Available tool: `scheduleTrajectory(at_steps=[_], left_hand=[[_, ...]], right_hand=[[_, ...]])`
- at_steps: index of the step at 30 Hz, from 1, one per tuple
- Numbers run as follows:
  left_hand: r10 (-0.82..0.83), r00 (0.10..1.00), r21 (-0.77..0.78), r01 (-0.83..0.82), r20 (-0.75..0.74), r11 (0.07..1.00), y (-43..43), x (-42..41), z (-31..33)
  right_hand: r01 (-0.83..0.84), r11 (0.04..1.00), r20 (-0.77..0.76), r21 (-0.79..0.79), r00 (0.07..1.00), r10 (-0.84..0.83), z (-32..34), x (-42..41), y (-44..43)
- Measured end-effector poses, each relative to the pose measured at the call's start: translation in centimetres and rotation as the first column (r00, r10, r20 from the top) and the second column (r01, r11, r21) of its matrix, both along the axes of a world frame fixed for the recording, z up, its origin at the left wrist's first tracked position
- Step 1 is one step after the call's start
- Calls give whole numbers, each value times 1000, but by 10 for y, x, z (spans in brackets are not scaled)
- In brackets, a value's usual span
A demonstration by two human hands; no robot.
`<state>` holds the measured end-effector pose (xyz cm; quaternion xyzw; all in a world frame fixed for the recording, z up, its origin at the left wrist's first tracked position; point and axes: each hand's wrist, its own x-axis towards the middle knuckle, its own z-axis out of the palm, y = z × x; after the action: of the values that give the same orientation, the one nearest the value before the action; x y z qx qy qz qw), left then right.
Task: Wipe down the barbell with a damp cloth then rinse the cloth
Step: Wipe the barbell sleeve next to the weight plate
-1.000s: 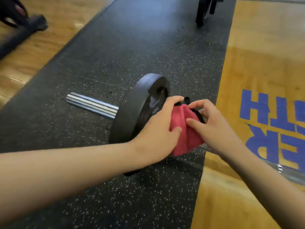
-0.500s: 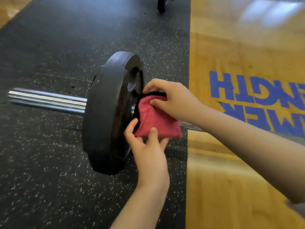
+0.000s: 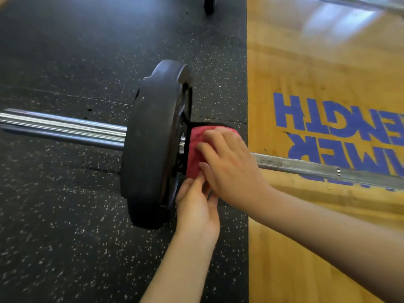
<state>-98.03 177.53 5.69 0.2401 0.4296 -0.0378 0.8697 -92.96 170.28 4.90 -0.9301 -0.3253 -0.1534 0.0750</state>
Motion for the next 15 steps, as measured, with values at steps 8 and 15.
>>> scheduleTrajectory(at_steps=[8, 15], left_hand=[[113, 992, 113, -118, 51, 987, 4, 4, -3], [96, 995, 245, -97, 18, 965, 5, 5, -1]], right_hand=[[-10, 994, -153, -111, 988, -7, -12, 14, 0], [32, 988, -602, -148, 790, -116, 20, 59, 16]])
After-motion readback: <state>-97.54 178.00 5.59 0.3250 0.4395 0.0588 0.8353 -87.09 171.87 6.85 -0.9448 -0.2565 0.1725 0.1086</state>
